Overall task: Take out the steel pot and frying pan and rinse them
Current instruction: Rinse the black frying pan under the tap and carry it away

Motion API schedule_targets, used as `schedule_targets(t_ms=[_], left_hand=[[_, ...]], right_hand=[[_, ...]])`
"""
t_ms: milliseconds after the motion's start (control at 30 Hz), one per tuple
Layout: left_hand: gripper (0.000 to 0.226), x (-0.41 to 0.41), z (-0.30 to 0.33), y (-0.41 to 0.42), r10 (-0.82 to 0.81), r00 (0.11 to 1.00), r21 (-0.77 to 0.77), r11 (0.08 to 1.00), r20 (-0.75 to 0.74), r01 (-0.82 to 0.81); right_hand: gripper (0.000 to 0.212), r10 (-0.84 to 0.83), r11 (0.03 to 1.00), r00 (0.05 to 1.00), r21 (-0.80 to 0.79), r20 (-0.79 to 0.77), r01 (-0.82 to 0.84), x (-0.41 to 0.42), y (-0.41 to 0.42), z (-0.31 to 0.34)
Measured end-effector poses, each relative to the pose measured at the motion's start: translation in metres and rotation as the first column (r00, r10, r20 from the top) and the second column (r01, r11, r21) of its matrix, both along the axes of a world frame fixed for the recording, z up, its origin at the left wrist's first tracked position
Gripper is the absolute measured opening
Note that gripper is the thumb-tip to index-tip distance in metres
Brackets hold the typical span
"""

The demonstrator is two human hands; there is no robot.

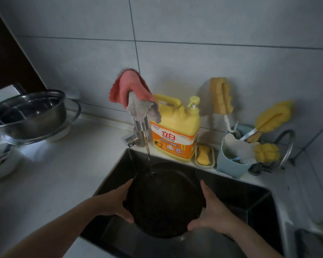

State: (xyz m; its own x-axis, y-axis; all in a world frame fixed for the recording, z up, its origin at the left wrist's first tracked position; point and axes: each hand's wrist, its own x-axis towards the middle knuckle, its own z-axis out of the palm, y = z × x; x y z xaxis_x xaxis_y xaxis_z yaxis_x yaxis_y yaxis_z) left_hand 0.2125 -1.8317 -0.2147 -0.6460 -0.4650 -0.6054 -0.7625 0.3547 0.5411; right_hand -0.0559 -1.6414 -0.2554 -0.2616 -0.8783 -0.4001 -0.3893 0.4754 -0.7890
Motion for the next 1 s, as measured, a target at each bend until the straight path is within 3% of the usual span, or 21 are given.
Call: schedule_targets(t_ms=[133, 333, 467, 600, 700, 800, 933, 1000], left_hand=[[0.153, 0.001, 0.007, -0.012, -0.004, 1.000, -0.157, 0.988, -0.021, 0.001], [0.149, 0.015, 0.003, -0.022, -0.018, 0.995, -0.323, 0.946, -0.095, -0.013], [0.150, 0.016, -0.020, -0.009, 0.071, 0.975, -0.327, 0.935, -0.209, -0.139], [0.146, 0.000, -0.041, 0.003, 0.090, 0.939, -0.204, 0.965, -0.331, -0.164], [0.145, -0.009, -0.046, 0.004, 0.145, 0.949, -0.093, 0.980, -0.279, -0.177], [0.145, -0.014, -0.029, -0.003, 0.042, 0.979, -0.059, 0.997, -0.201, -0.054], [0.143, -0.007, -0.003, -0.032, -0.130, 0.991, -0.055, 0.990, 0.042, 0.132], [0.145, -0.002, 0.007, -0.044, -0.183, 0.980, -0.076, 0.979, 0.073, 0.189]], right_hand=[[0.162, -0.068, 0.998, 0.996, -0.008, 0.060, 0.069, 0.015, 0.005, -0.010], [0.162, -0.040, 0.982, 0.999, -0.186, 0.017, 0.042, 0.036, -0.005, -0.018], [0.157, 0.014, 0.954, 0.989, -0.295, -0.144, -0.057, 0.020, -0.016, -0.001], [0.153, 0.062, 0.942, 0.960, -0.302, -0.272, -0.146, -0.006, -0.014, 0.024], [0.151, 0.101, 0.953, 0.963, -0.255, -0.250, -0.166, -0.016, -0.004, 0.034], [0.149, 0.064, 0.978, 0.983, -0.185, -0.173, -0.096, -0.013, 0.004, 0.032], [0.149, -0.016, 0.998, 0.996, -0.056, 0.083, 0.021, 0.009, 0.012, 0.013], [0.152, -0.066, 0.996, 0.982, -0.046, 0.176, 0.075, 0.024, 0.012, 0.003]])
